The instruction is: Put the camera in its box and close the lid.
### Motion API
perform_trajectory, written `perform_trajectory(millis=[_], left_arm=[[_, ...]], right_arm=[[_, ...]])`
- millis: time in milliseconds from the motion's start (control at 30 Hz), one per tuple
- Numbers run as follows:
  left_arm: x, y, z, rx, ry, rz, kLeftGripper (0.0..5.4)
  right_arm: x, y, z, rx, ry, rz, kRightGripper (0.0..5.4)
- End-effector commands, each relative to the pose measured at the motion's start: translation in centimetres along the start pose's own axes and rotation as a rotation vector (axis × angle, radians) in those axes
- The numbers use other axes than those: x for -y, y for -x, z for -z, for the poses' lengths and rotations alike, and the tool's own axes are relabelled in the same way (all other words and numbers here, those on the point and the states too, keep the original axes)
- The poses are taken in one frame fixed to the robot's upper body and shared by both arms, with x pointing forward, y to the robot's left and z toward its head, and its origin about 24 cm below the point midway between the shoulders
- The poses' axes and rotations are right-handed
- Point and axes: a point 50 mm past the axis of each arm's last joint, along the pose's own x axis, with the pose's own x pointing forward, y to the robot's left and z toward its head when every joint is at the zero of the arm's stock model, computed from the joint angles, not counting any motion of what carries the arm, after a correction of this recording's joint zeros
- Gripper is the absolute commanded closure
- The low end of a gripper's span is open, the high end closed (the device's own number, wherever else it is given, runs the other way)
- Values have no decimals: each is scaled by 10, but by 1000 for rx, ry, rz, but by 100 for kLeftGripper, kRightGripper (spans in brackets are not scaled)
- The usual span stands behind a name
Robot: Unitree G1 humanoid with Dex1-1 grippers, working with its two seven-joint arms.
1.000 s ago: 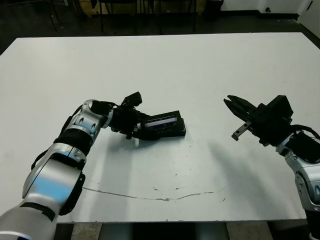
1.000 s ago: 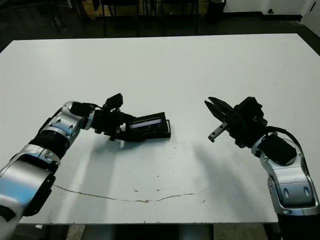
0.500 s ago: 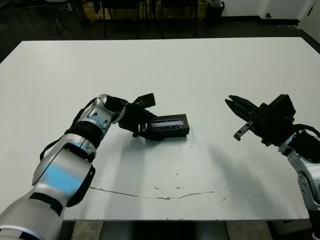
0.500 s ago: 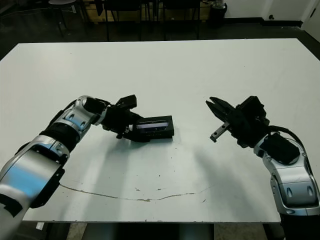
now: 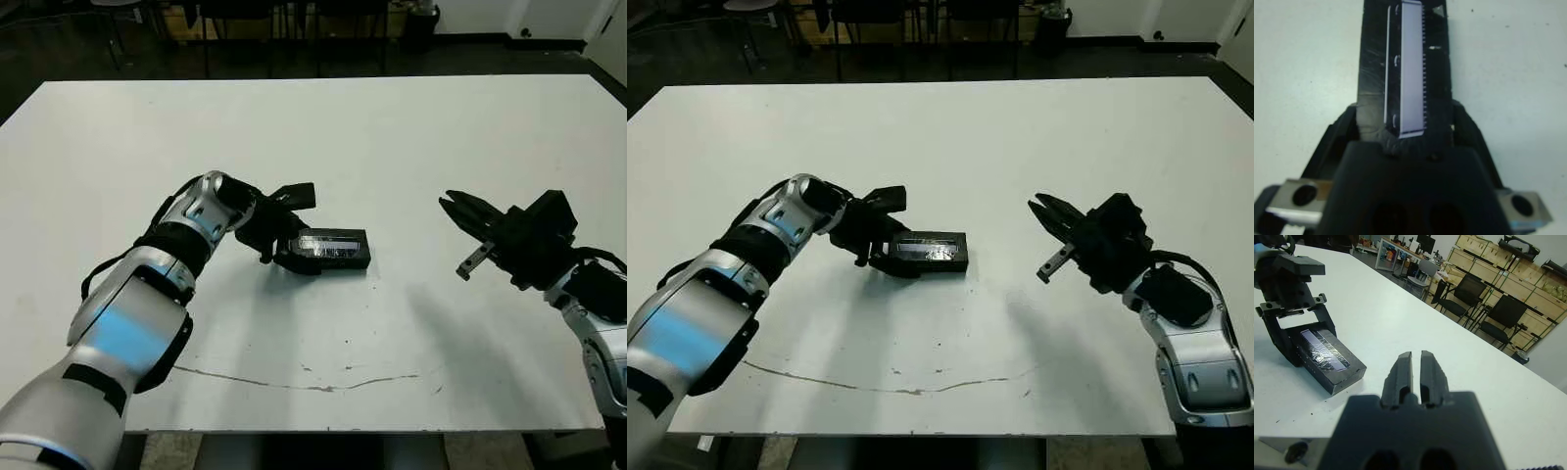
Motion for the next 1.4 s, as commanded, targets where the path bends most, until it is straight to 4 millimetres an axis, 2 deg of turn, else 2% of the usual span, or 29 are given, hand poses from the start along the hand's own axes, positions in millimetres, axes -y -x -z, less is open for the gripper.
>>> perform_trajectory(millis=[33,67,433,567,833,967,1067,1133,1200,1267,1400], left_arm=[[27,-21,49,-155,105,131,261],[28,-19,51,-152,99,135,261],[37,0,87,-195,104,108,71],[44,12,99,-123,111,103,5],[61,58,125,0,66,4,2],[73,90,128,81,99,-133,2],[86,114,118,192,185,-325,9],[95,121,98,297,184,-500,28],[102,122,73,426,139,-704,63],[108,118,52,556,141,-828,102],[117,104,14,758,201,-929,178]], right_arm=[[-4,3,4,-25,-1,-17,540],[-4,3,4,-25,0,-17,540],[-7,5,1,-13,13,-12,540],[-9,7,-1,2,27,-15,540],[-14,10,-2,40,9,-23,540],[-16,11,-1,52,-2,-18,540],[-17,11,0,61,-9,-16,540],[-17,11,0,64,-13,-12,540],[-18,10,1,69,-22,-6,540],[-18,10,2,68,-28,0,540],[-19,11,7,54,-74,19,540]])
